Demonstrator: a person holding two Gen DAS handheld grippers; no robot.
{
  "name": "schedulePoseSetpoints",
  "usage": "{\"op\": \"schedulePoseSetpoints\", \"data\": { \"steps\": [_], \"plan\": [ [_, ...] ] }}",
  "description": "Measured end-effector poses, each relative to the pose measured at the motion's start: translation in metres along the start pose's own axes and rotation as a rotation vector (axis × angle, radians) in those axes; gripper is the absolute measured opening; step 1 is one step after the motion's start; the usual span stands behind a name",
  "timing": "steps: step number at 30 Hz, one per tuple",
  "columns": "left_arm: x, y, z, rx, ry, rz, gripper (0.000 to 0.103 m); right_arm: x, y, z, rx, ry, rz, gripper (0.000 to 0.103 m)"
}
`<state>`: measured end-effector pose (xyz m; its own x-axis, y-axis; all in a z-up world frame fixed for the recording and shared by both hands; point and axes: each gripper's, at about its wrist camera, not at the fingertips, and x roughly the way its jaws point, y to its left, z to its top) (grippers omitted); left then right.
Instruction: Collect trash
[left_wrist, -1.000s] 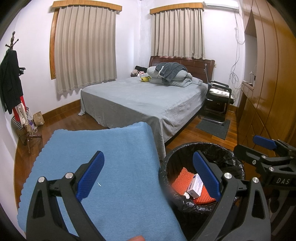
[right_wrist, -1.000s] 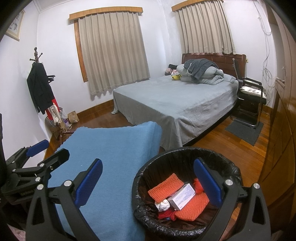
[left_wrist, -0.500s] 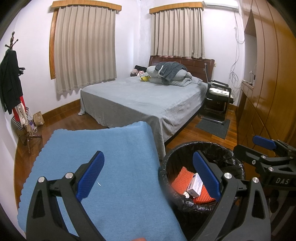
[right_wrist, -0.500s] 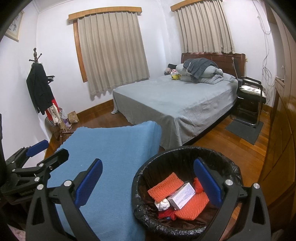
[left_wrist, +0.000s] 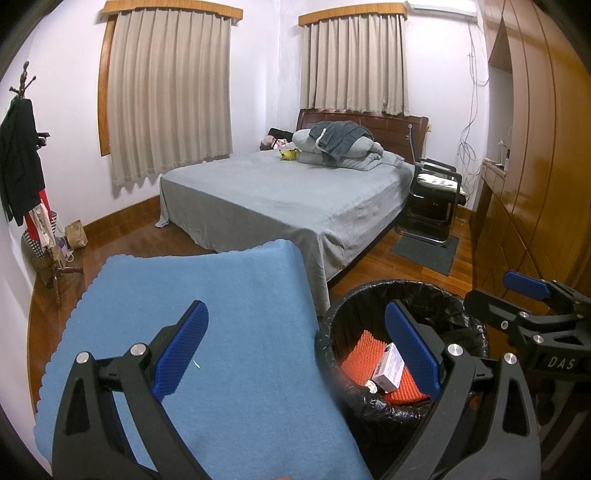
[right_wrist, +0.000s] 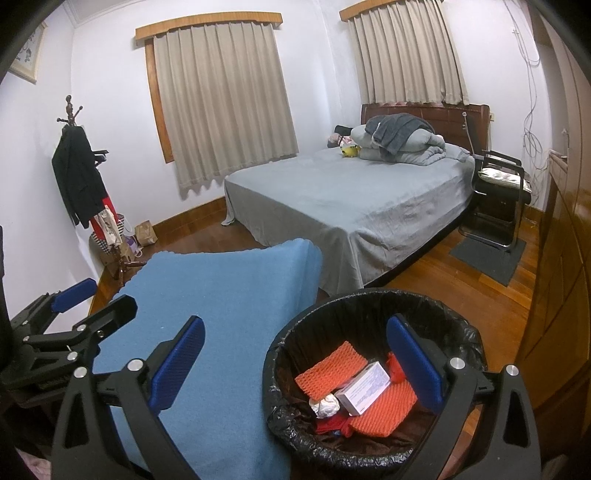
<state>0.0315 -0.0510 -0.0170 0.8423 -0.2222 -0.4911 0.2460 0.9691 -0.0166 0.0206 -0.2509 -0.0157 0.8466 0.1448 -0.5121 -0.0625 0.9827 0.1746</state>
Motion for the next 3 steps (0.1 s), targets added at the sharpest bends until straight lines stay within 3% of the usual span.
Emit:
{"op": "schedulePoseSetpoints", "data": {
  "steps": [3],
  "plan": [
    [-0.0002, -0.0001, 0.0003, 0.001, -0.001, 0.0, 0.094, -0.0005, -0.0013, 0.0003, 0.0, -0.001, 0.0, 0.097]
  ]
}}
